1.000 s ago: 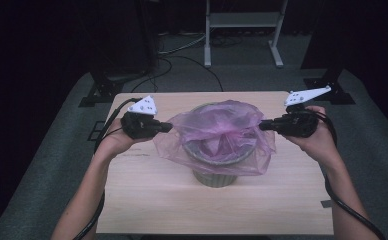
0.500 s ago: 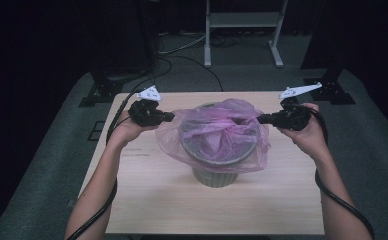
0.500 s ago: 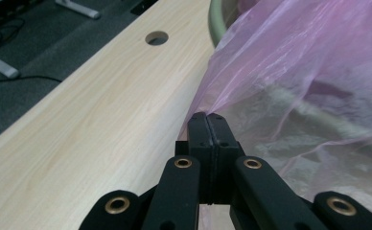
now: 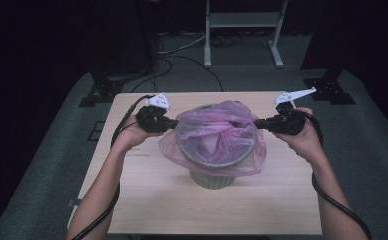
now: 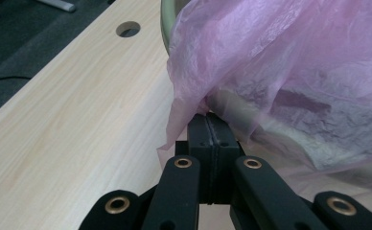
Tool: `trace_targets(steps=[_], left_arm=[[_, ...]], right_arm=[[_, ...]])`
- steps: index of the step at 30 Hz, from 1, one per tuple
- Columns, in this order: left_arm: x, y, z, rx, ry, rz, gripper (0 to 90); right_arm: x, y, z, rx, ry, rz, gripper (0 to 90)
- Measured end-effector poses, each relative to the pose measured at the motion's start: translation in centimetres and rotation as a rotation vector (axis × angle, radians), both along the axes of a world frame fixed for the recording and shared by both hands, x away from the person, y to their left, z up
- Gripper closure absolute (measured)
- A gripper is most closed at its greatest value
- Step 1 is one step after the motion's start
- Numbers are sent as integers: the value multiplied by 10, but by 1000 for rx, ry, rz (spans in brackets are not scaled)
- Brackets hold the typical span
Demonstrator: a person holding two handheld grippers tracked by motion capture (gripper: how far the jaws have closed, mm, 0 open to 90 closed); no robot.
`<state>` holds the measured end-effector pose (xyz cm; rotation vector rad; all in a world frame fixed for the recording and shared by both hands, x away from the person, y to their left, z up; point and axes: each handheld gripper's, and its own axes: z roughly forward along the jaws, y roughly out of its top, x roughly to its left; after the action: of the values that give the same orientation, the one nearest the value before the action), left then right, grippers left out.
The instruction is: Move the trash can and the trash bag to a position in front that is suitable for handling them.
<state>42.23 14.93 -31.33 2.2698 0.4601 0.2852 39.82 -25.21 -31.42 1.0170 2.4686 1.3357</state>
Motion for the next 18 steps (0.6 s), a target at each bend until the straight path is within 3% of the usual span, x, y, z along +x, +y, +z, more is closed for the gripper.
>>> trace_targets(steps=[7,11,15,18], left_arm=[[-13,3,-1,32,15,-52,900],[-23,3,-4,18,38,-92,900],[-33,4,-5,36,35,-120,900],[-36,5,-3,56,20,-95,900]], right_arm=[[-8,3,-2,15,9,50,900],[-15,9,-3,12,15,91,900],[-28,19,-1,-32,15,159,900],[-34,22,4,-73,5,177,900]])
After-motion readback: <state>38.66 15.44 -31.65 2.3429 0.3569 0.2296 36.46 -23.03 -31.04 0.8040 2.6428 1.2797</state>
